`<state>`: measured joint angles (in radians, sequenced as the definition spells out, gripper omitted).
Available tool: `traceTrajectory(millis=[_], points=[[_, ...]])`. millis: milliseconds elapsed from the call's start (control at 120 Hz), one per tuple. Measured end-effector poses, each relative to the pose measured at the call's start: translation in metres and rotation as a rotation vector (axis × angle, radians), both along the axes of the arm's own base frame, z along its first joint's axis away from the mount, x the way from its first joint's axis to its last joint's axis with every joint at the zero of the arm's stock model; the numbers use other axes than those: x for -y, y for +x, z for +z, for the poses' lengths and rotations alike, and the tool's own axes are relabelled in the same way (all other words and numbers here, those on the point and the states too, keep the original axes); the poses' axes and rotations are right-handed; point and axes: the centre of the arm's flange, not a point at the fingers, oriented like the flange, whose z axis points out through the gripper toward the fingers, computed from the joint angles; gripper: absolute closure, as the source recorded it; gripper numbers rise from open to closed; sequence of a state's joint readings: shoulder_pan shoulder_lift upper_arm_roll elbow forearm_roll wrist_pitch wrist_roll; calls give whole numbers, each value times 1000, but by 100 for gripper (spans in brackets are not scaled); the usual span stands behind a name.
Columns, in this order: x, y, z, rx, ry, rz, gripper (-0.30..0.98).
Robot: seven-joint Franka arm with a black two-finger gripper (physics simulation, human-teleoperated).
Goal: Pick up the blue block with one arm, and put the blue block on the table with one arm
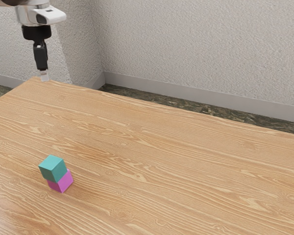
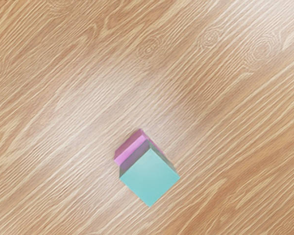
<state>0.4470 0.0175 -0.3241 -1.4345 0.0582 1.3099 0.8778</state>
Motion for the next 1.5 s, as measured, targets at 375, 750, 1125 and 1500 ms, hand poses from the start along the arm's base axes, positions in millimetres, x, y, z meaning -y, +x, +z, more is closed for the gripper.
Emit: traceTrajectory(millis=[375,750,1125,1500], points=[[39,-72,147,268,94,-15,0],[59,-165,-79,-74,163,299,0],[-26,-103,-203,52,98,805,0],[-36,-75,-272,170,153,963,0]])
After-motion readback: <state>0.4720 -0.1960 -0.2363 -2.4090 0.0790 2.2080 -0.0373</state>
